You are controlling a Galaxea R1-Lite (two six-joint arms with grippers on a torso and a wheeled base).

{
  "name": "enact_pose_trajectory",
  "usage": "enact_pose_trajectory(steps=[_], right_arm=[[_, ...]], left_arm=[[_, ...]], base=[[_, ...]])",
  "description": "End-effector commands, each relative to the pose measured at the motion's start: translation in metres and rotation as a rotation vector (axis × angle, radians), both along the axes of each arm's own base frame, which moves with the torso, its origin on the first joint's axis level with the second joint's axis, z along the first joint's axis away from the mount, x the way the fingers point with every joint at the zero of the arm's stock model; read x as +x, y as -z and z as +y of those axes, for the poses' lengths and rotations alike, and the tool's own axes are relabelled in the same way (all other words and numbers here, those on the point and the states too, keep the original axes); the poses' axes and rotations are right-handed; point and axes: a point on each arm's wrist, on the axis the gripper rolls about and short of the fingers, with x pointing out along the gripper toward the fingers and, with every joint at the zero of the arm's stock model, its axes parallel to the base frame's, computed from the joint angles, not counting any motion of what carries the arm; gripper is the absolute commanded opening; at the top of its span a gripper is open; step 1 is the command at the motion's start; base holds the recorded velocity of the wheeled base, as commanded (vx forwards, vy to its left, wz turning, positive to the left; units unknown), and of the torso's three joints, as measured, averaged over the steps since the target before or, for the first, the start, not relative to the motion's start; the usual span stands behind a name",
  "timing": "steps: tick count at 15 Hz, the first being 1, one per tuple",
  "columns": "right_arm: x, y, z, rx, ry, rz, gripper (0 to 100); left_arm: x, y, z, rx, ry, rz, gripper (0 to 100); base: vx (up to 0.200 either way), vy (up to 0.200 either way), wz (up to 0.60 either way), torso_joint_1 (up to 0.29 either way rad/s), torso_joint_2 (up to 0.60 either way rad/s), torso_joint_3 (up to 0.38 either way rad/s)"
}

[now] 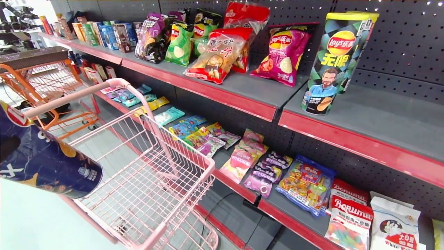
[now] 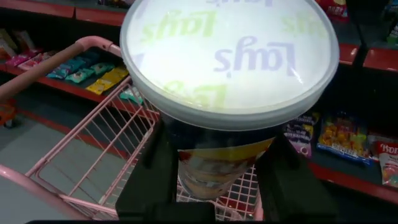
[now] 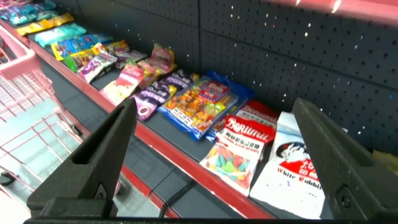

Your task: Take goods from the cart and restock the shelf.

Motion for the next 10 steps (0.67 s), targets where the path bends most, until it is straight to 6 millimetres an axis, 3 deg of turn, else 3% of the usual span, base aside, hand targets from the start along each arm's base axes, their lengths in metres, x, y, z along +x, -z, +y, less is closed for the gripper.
enact_pose_trajectory(steps=[1, 10], right_arm=[[0.0001, -0.0001, 0.0, 0.0, -0.001, 0.001, 100], [0.0001, -0.0001, 0.0, 0.001, -0.001, 0.001, 100]], left_arm=[[-0.0003, 0.0036, 0.0, 0.002, 0.0, 0.009, 0], [-0.0033, 0.0121, 0.0002, 0.007, 0.0, 0.024, 0]], base=[[0.0, 0.0, 0.0, 0.168, -0.52, -0.349], [0.0, 0.0, 0.0, 0.209, -0.57, -0.358]])
